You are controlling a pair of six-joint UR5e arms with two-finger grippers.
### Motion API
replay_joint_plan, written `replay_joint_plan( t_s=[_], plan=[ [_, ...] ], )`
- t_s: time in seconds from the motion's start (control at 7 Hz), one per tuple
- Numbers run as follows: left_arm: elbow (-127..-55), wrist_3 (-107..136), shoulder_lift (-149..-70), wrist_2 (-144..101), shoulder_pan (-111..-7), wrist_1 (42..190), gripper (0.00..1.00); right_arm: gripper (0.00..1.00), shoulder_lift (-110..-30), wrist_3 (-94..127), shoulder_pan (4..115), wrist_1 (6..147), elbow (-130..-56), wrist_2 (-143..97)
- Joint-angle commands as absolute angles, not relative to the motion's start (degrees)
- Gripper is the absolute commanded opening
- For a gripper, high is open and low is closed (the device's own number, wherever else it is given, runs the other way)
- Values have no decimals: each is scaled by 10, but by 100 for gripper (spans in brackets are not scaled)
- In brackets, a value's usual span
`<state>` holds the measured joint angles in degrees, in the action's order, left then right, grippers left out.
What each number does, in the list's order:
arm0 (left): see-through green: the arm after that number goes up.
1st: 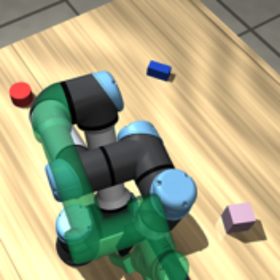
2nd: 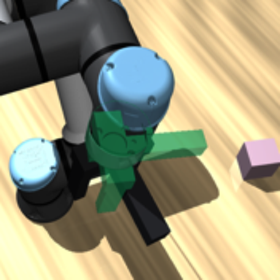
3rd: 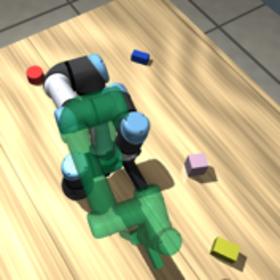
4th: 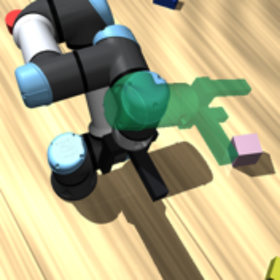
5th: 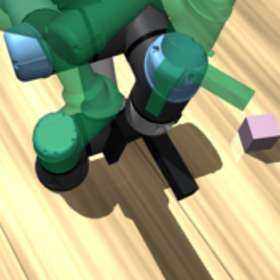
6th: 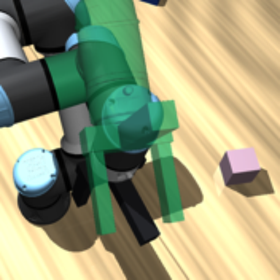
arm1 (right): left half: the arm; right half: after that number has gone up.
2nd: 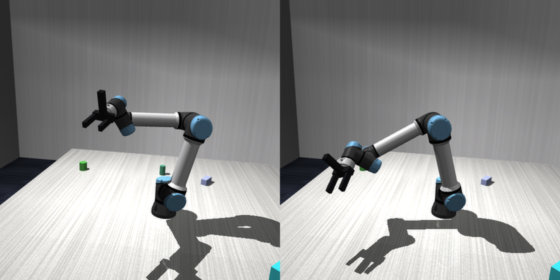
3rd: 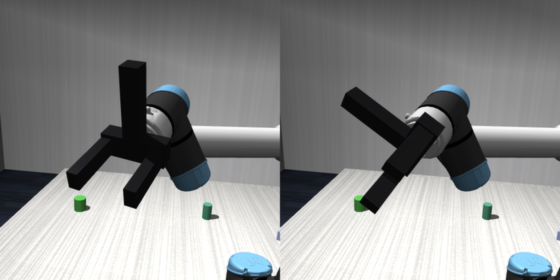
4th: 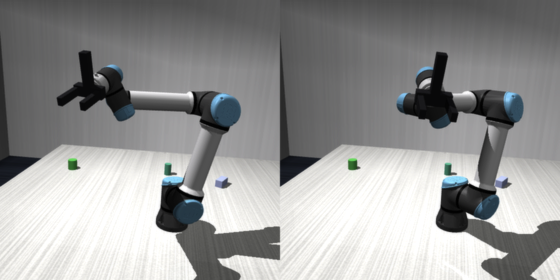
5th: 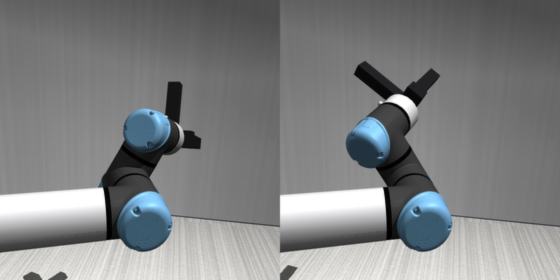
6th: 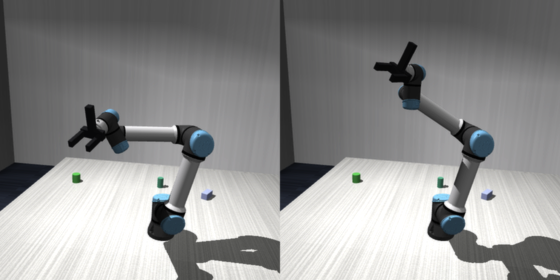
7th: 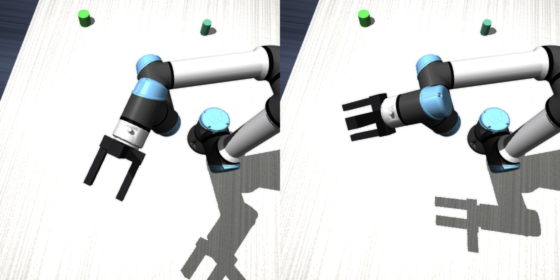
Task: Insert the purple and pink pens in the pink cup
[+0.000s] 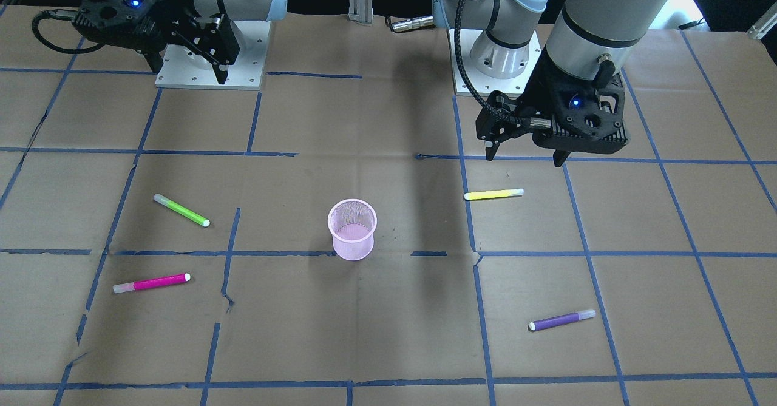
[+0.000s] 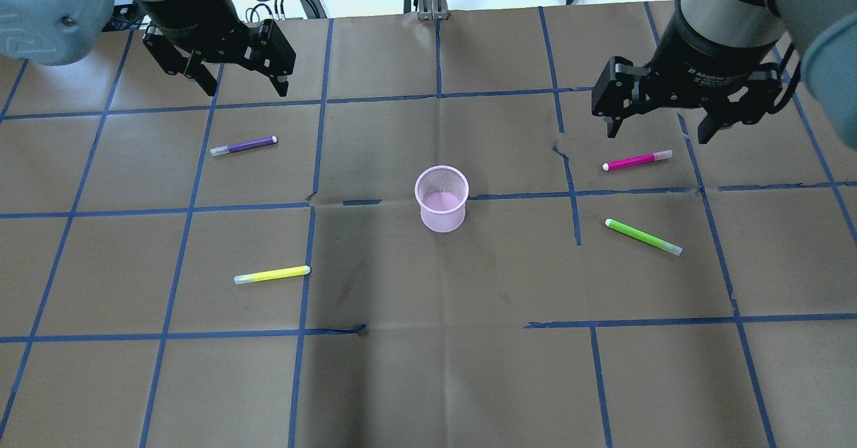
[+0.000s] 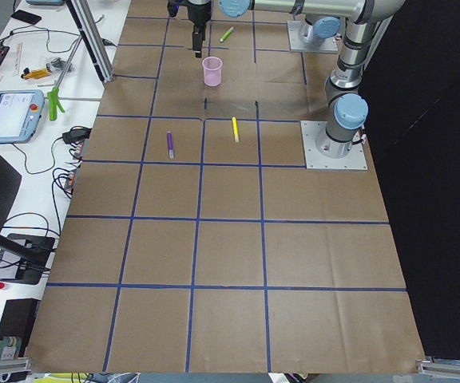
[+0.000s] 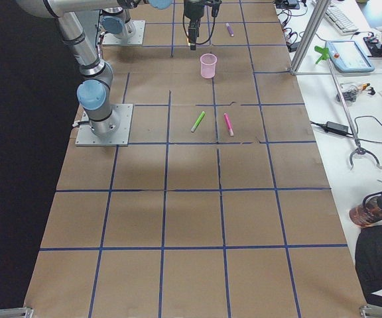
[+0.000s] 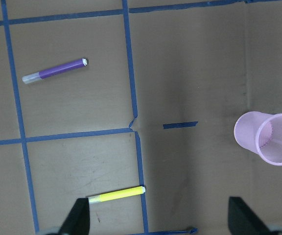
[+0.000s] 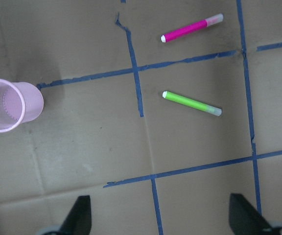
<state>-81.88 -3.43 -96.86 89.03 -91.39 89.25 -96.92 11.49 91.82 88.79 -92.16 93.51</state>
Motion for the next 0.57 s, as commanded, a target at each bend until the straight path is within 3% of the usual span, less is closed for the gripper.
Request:
replay_joint_plan(
  t_s=[0.0,0.43],
  plan=[
    [-826,-34,-965,891,-914,891,99,100,-968,113,903,898,-916,933],
    [-828,-34,-963,890,-914,889,99,100,-959,104,902,904,-917,900]
  ],
)
